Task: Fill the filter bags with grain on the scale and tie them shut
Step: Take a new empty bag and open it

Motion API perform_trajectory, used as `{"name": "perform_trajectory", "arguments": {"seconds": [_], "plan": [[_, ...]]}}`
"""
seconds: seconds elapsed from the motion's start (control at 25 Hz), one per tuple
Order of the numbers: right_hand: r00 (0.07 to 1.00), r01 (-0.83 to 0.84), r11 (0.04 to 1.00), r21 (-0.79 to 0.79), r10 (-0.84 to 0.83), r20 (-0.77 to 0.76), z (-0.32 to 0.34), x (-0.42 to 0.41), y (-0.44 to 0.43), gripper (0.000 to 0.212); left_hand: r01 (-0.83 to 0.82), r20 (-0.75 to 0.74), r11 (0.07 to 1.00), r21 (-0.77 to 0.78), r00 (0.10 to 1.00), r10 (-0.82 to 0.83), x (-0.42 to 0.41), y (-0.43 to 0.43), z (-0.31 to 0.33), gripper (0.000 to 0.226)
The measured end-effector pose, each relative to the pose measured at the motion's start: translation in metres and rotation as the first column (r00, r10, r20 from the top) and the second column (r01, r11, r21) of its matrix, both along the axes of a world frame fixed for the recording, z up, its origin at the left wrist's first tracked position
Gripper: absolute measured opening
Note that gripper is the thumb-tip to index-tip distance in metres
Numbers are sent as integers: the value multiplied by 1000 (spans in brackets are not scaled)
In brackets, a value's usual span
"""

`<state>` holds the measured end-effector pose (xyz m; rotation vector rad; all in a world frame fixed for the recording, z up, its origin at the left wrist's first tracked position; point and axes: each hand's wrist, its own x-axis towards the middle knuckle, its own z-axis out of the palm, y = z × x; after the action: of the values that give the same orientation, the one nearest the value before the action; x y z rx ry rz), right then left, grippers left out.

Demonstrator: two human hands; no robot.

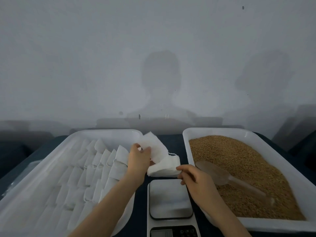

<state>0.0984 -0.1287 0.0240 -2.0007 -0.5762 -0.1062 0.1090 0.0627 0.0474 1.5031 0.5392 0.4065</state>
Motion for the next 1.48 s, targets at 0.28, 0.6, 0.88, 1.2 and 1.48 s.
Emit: {"name": "perform_trajectory", "arguments": {"seconds": [0.28,0.6,0.88,1.2,1.48], "plan": [[807,-18,921,-388,243,539,3,-10,10,24,365,-40,897,-249,922,-386,-49,-10,-14,24],[932,-45,980,-195,111,346,0,-13,5,6,438,-119,899,19,894,-433,-56,-17,-12,34],[987,-56,986,-155,77,138,2,-9,4,15,590,-147,728,348,802,-580,-64,-20,-16,19],[994,-109,990,-91,109,-10,4,-8,2,9,558,-80,774,299,823,-562,-63,-17,-18,8],[984,-133,923,-362,167,65,2,-14,7,16,477,-60,845,243,876,-478,-60,-15,-20,11]]}}
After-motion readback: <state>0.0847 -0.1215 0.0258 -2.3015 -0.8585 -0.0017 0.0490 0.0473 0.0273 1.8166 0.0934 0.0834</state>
